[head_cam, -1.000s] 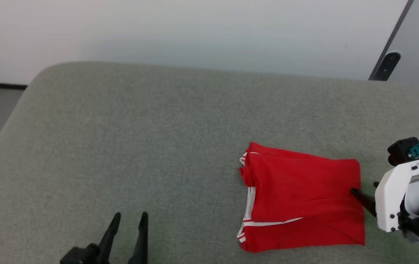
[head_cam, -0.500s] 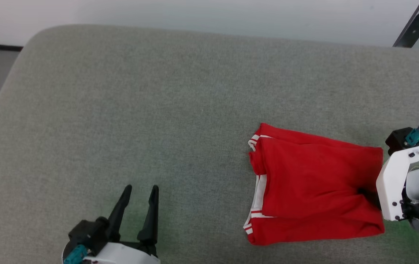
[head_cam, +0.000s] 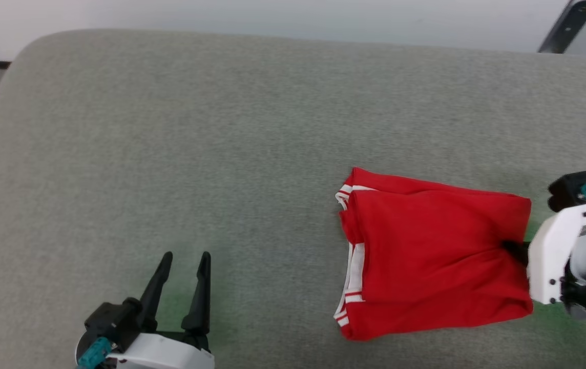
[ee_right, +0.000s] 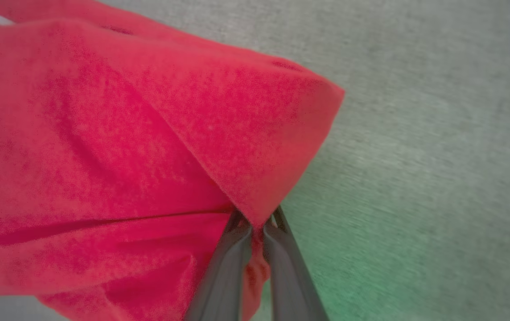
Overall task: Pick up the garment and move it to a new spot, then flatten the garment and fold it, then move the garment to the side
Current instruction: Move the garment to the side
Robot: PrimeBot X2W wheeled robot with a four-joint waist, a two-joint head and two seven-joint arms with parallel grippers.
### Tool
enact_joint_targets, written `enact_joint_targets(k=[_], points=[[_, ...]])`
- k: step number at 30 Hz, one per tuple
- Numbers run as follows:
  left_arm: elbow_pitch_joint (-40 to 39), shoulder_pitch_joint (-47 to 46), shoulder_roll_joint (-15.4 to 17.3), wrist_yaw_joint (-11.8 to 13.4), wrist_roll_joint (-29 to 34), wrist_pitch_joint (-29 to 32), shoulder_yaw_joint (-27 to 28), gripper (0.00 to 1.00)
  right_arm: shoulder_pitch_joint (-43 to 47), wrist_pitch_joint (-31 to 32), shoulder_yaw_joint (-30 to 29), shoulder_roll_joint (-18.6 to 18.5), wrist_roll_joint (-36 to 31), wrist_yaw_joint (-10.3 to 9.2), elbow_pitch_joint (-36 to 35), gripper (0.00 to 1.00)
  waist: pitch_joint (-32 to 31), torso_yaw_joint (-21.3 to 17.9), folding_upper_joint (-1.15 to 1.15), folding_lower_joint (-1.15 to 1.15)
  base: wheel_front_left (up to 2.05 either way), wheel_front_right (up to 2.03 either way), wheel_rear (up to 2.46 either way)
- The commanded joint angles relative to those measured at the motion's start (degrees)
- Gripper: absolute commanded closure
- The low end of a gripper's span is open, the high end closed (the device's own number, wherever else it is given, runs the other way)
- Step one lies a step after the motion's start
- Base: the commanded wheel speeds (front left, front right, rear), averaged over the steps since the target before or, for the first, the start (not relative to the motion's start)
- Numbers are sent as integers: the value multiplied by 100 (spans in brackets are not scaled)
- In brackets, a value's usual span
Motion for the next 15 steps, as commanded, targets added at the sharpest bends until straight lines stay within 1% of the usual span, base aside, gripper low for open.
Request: enact_joint_targets(k=[1, 5, 9, 12, 15], points=[[-33, -21, 6, -39, 74, -19, 32, 0, 157, -54, -169, -93, 84, -11, -90, 100, -37, -219, 0, 0, 0, 0, 0], [-111, -82, 36, -57, 117, -20, 56, 0, 353, -50, -616, -373, 168, -10, -507, 100, 54, -466, 0, 0, 0, 0, 0], [-199, -194, 94, -75, 162, -20, 74, 0, 598, 89, -1185, -788, 167, -10, -874, 100, 199, -637, 0, 0, 0, 0, 0], [-294, -288, 124, -85, 206, -20, 76, 0, 749, 196, -1568, -1085, 30, -10, -1061, 100, 314, -713, 0, 0, 0, 0, 0], [-374, -381, 171, -90, 242, -20, 86, 0, 806, 181, -1855, -1314, -166, -10, -1060, 100, 439, -753, 0, 0, 0, 0, 0]])
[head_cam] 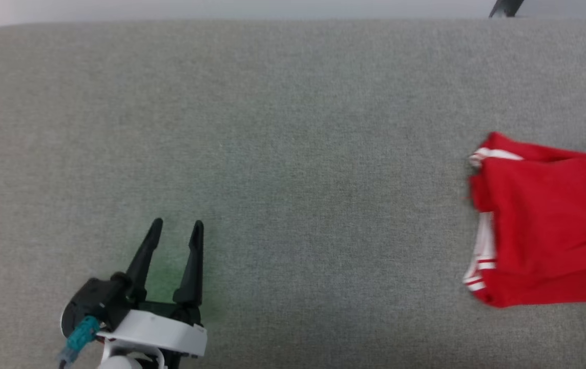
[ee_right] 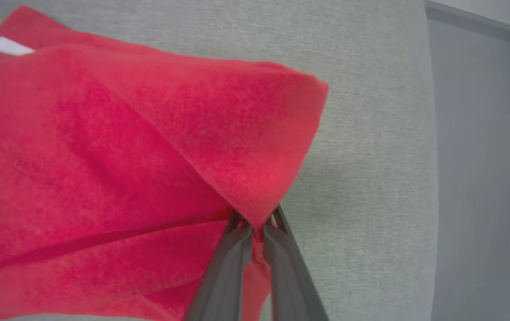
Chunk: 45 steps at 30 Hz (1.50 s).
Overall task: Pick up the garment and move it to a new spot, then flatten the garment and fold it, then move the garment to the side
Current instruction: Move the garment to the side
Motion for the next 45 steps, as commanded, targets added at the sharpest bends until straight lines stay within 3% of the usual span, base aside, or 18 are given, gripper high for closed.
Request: enact_joint_targets(k=[1, 9, 19, 26, 28, 29, 35, 45], points=[[-50, -108, 32, -42, 62, -19, -9, 0, 50, -45, -166, -102, -181, -10, 45, 100, 190, -96, 0, 0, 0, 0, 0], [-260, -315, 148, -30, 127, -19, 21, 0, -543, -660, -647, -346, -983, -10, 800, 100, 508, -7, 0, 0, 0, 0, 0], [-590, -406, 201, -32, 233, -19, 147, 0, -1264, -1388, -578, -136, -1714, -10, 2012, 100, 798, 25, 0, 0, 0, 0, 0], [-730, -364, 226, -38, 283, -19, 187, 0, -1514, -1761, -507, 17, -1863, -10, 2541, 100, 794, -43, 0, 0, 0, 0, 0], [-721, -353, 211, -39, 310, -19, 174, 0, -1578, -1868, -504, 27, -1884, -10, 2608, 51, 742, -63, 0, 0, 0, 0, 0], [-717, -356, 209, -39, 314, -19, 183, 0, -1611, -1913, -477, 45, -1878, -10, 2628, 2, 709, -81, 0, 0, 0, 0, 0], [-537, -297, 146, -41, 327, -19, 205, 0, -1621, -2081, -337, 155, -1627, -10, 2624, 0, 278, -120, 0, 0, 0, 0, 0], [-155, -15, 155, -39, 196, -10, 355, 0, -1198, -2656, 512, 598, -1033, -10, 1819, 0, -602, -242, 0, 0, 0, 0, 0]])
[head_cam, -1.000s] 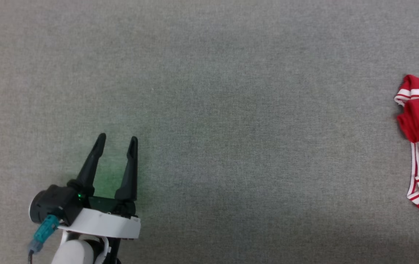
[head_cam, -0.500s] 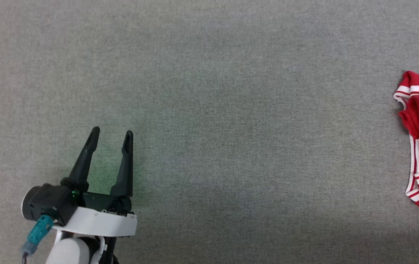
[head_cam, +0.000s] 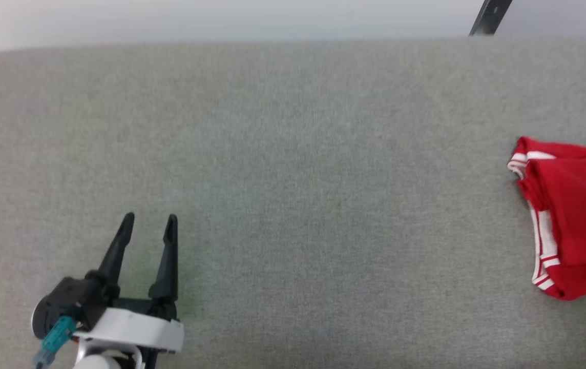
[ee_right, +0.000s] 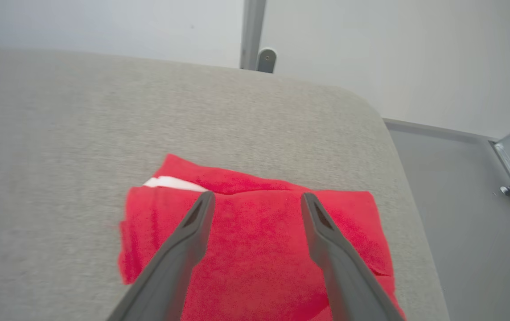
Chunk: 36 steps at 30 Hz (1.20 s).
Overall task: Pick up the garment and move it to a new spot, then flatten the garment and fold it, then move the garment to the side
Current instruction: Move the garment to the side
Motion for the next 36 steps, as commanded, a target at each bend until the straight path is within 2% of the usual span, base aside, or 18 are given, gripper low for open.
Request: enact_joint_targets(k=[1, 6, 14, 20, 29, 36], points=[[10, 84, 7, -15, -45, 4, 14, 0, 108, -31, 46, 7, 28, -10, -28, 0, -395, -91, 0, 0, 0, 0, 0], [180, 213, 39, -9, -21, 4, 139, 0, 526, -556, 535, 360, 266, -10, -426, 0, -687, -117, 0, 0, 0, 0, 0], [573, 311, 43, -10, -41, 13, 153, 0, 1080, -1216, 521, 1161, 306, -10, -651, 0, -1051, -102, 0, 0, 0, 0, 0], [919, 536, -7, -10, -156, 47, 45, 0, 1701, -1348, 549, 1581, 291, -10, -886, 0, -1422, -90, 0, 0, 0, 0, 0], [1009, 991, -123, 53, -227, 18, 13, 0, 2748, -1356, 196, 1839, 256, -10, -1504, 0, -1658, -83, 0, 0, 0, 0, 0], [696, 1506, -173, 142, -313, 10, 94, 0, 3423, -1161, -103, 1920, 182, -10, -2154, 0, -1768, -73, 0, 0, 0, 0, 0]])
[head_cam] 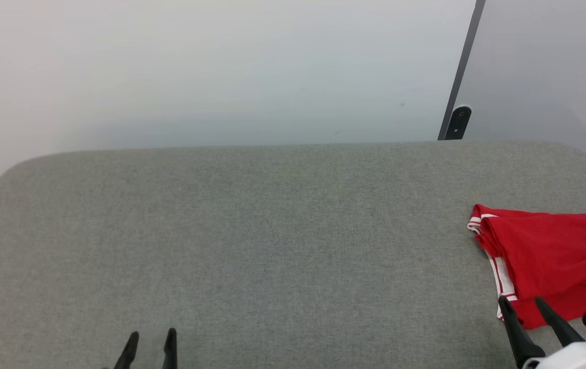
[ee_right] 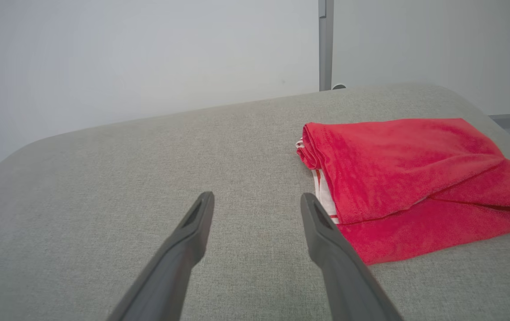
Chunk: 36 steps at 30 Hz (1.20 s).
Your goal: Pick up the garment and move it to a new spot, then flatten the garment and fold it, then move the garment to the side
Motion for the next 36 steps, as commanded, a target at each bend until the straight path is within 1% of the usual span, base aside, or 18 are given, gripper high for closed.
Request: enact_joint_targets(k=[1, 8, 13, 18, 36], points=[[-69, 100, 16, 35, 3, -22, 24, 0, 104, 27, -44, 20, -53, -10, -68, 0, -19, 11, 0, 0, 0, 0, 0], [-687, 607, 68, 154, 26, 65, 59, 0, 554, 267, -261, 118, -136, -10, -630, 0, -88, 108, 0, 0, 0, 0, 0], [-971, 739, 99, 207, 42, 168, 26, 0, 698, 365, -304, 179, -187, -9, -824, 0, -115, 156, 0, 0, 0, 0, 0], [-1038, 754, 125, 230, 51, 248, -23, 0, 758, 388, -360, 192, -145, -9, -850, 0, -140, 199, 0, 0, 0, 0, 0], [-1027, 707, 179, 295, -39, 229, -49, 0, 778, 401, -330, 205, -129, -9, -853, 0, -124, 225, 0, 0, 0, 0, 0]])
